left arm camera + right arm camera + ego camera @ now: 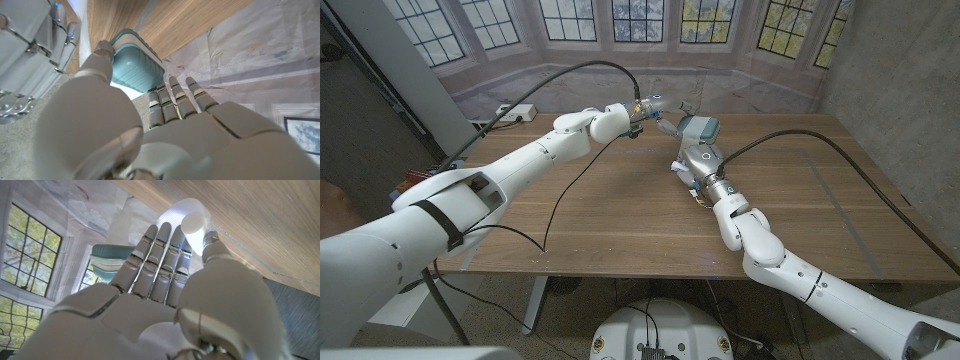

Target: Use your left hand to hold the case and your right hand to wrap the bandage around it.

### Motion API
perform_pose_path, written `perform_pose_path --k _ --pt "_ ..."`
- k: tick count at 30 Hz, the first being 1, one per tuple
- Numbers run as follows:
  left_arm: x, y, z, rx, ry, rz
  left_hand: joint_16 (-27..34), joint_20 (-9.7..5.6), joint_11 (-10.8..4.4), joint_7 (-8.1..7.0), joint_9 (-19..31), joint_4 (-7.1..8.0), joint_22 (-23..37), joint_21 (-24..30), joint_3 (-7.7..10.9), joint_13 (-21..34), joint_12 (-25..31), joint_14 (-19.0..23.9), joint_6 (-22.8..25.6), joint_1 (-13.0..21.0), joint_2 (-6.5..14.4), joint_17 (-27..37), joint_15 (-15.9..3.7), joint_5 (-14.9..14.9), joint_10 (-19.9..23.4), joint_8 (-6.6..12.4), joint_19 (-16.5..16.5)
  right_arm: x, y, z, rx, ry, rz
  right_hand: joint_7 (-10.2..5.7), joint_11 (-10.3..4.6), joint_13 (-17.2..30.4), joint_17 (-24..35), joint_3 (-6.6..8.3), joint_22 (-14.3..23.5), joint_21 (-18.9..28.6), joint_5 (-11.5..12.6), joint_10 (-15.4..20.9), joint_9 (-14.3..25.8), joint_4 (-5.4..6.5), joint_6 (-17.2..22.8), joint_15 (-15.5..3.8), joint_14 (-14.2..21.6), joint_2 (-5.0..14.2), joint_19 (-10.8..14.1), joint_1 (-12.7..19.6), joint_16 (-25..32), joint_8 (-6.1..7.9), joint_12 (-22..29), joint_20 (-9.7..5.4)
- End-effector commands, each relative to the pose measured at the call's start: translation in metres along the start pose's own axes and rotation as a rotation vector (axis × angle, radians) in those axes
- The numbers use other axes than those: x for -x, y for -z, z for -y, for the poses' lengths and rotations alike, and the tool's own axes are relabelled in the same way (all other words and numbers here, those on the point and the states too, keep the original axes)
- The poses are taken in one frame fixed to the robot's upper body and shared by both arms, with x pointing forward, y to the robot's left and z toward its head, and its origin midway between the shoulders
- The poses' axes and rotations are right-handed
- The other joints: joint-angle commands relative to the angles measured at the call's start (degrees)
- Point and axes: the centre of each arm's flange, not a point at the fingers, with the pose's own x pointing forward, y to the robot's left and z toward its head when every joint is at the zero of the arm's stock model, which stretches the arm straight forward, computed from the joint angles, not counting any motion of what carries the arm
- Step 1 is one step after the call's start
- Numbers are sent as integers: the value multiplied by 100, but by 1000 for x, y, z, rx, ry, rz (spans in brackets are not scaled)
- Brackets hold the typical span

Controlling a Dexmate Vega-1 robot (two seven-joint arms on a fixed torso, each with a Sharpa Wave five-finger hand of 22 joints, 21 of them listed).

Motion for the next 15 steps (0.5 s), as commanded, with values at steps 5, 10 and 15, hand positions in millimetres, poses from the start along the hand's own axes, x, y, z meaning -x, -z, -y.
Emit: perform_pose_path --k 5,10,15 --pt "0 2 1 13 -1 5 6 8 -230 -228 27 48 17 -20 69 12 34 10 521 -342 398 3 43 24 291 2181 10 -7 20 -11 42 -3 3 -33 -18 -2 33 20 27 41 -2 41 28 2 27 -567 63 66 17 14 -19 48 -14 -20" --pt "0 3 -1 16 -5 7 5 4 -232 -218 24 43 17 -20 73 11 36 12 531 -340 396 1 41 25 296 2182 11 -11 23 -18 41 -10 -9 -48 -18 7 36 23 27 41 -2 41 28 1 32 -569 70 69 19 14 -22 51 -12 -22" --pt "0 3 -2 18 -8 9 6 8 -246 -214 22 55 17 -21 72 11 32 7 515 -356 408 5 41 23 289 2175 9 -15 26 -23 40 -14 -15 -53 -30 6 40 25 27 40 -3 44 29 2 29 -568 74 69 20 12 -26 51 -14 -26"
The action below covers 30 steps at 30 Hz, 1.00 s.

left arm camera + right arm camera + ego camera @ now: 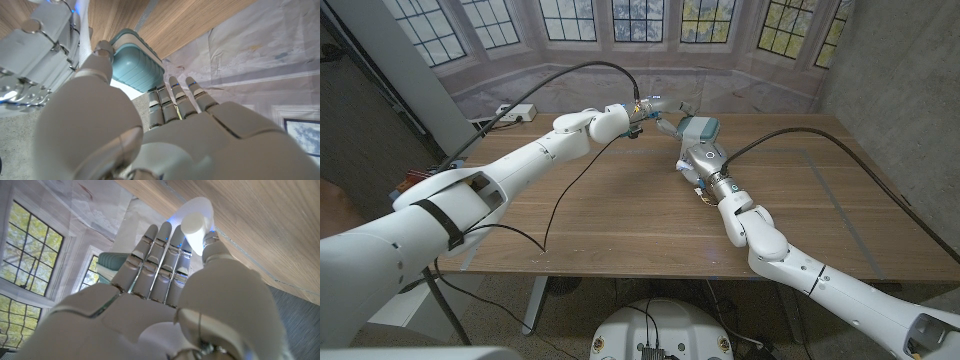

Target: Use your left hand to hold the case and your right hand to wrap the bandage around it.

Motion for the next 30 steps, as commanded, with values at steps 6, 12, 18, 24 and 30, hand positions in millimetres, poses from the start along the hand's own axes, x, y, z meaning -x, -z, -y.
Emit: perform_pose_path --k 6,12,18,24,30 --pt "0 1 -3 9 -7 7 12 9 -240 -207 17 54 17 -20 65 10 53 15 511 -362 408 6 47 22 311 2174 9 -15 12 -15 7 -7 -24 -28 -46 0 11 30 27 40 -3 43 32 3 7 -534 42 73 24 6 -37 26 -23 -28" --pt "1 2 -4 16 -9 8 9 8 -232 -218 14 46 17 -21 71 12 46 15 511 -358 406 3 50 24 291 2172 9 -19 17 -18 9 -4 -28 -26 -45 0 12 35 27 39 -3 41 32 3 17 -537 52 74 26 2 -45 32 -28 -29" --pt "1 2 -4 18 -7 11 8 10 -229 -220 14 45 17 -21 74 10 47 14 514 -357 411 4 46 24 297 2173 7 -20 23 -20 14 -2 -39 -32 -27 4 18 37 27 38 -4 43 33 1 11 -536 65 72 27 2 -48 31 -31 -31" --pt "1 2 -3 21 -4 16 10 11 -224 -227 17 44 17 -21 69 11 46 11 518 -358 416 6 45 23 294 2177 6 -22 30 -22 21 -6 -50 -37 -42 -3 25 37 27 37 -6 65 34 3 12 -535 70 73 28 -4 -48 33 -30 -29" --pt "0 3 -1 26 -2 20 12 11 -216 -210 20 40 17 -22 66 11 45 13 520 -356 416 6 43 23 292 2179 5 -24 38 -23 2 -16 -74 -44 -45 2 30 42 27 36 -6 67 34 -3 18 -545 69 73 30 3 -55 36 -30 -35"
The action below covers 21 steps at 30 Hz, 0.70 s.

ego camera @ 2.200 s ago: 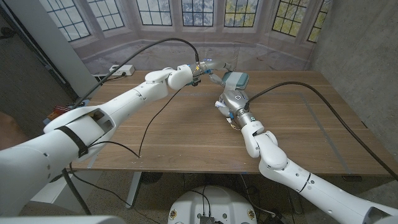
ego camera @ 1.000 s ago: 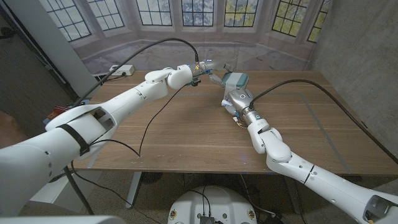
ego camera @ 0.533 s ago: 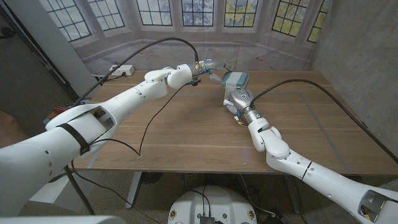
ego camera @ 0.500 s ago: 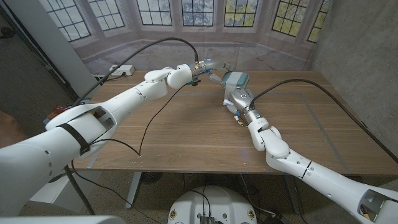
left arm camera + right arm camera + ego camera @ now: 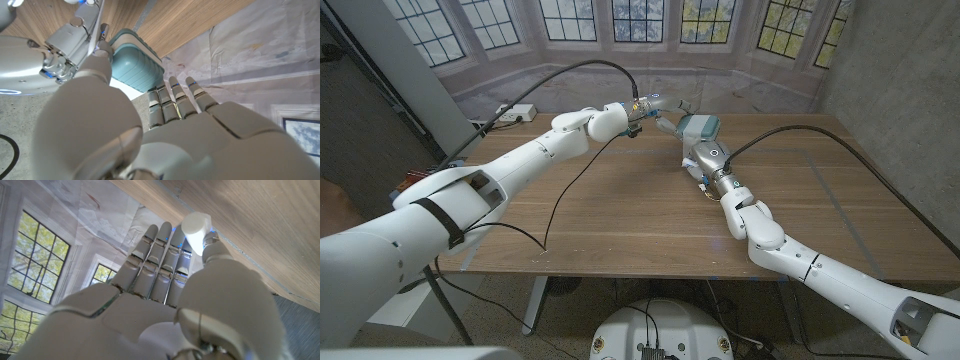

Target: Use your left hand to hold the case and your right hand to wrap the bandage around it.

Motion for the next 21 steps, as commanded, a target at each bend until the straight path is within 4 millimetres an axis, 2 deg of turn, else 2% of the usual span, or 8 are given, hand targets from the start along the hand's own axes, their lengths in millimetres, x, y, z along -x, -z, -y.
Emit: perform_pose_path --k 1,6,9,21 --pt "-1 0 2 9 7 12 13 10 -209 -212 24 39 17 -21 66 8 32 19 471 -337 433 5 41 23 255 2177 5 -6 17 -4 -15 -15 -39 -50 -17 10 32 40 27 37 -6 31 30 -1 21 -550 60 50 32 22 -8 40 -11 -35" --pt "-1 0 2 13 10 14 11 10 -244 -210 24 42 17 -21 63 9 33 13 489 -346 434 5 46 23 257 2183 4 -10 23 -3 -9 -7 -55 -50 -6 14 30 42 27 35 -6 27 31 3 23 -546 57 48 29 12 -19 42 -13 -33" --pt "-1 0 2 13 12 14 13 13 -195 -207 21 49 17 -23 56 11 35 8 481 -357 440 9 48 22 258 2179 0 -12 26 -3 -2 -6 -50 -50 -12 17 32 43 27 34 -6 25 31 3 23 -547 62 50 29 11 -20 43 -13 -35" --pt "-4 3 5 25 30 16 13 9 -216 -216 25 36 17 -23 52 12 34 10 485 -349 436 6 47 22 258 2183 -2 -18 38 0 13 -9 -46 -49 -29 26 39 45 27 29 -6 30 31 -1 25 -548 71 40 23 7 -30 46 -14 -42"
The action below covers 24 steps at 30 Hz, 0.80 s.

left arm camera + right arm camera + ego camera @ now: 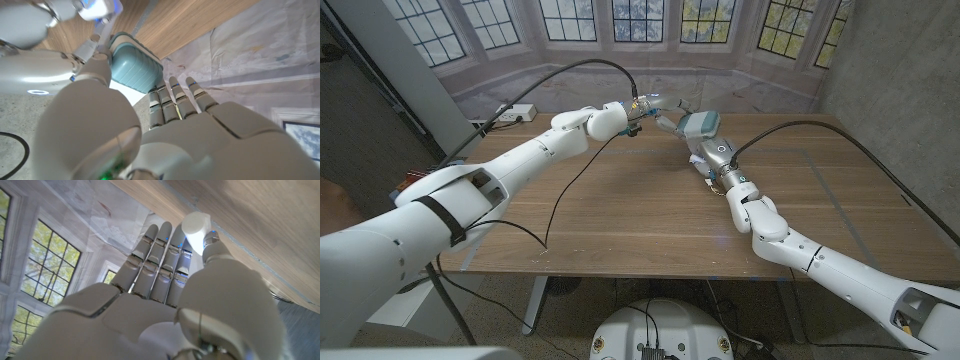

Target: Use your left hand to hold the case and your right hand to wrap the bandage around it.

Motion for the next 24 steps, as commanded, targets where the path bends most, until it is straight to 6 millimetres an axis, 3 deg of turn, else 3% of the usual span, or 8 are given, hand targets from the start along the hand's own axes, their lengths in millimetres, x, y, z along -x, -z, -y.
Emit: perform_pose_path --k 1,24 --pt "-2 1 2 11 15 7 12 12 -205 -219 25 29 17 -24 60 23 50 9 487 -160 241 6 49 22 255 2184 -5 -7 12 3 12 0 0 -8 -25 22 16 46 27 28 -6 38 30 -2 29 -540 61 42 21 9 0 44 -14 -40" --pt "-1 1 -3 -9 0 -6 9 14 -179 -197 24 27 18 -21 64 28 48 12 461 -172 238 3 47 23 246 2173 -2 -2 9 -4 -16 13 -16 -20 -5 15 28 55 26 23 -5 45 31 -6 24 -542 58 35 18 3 -31 45 -31 -43"
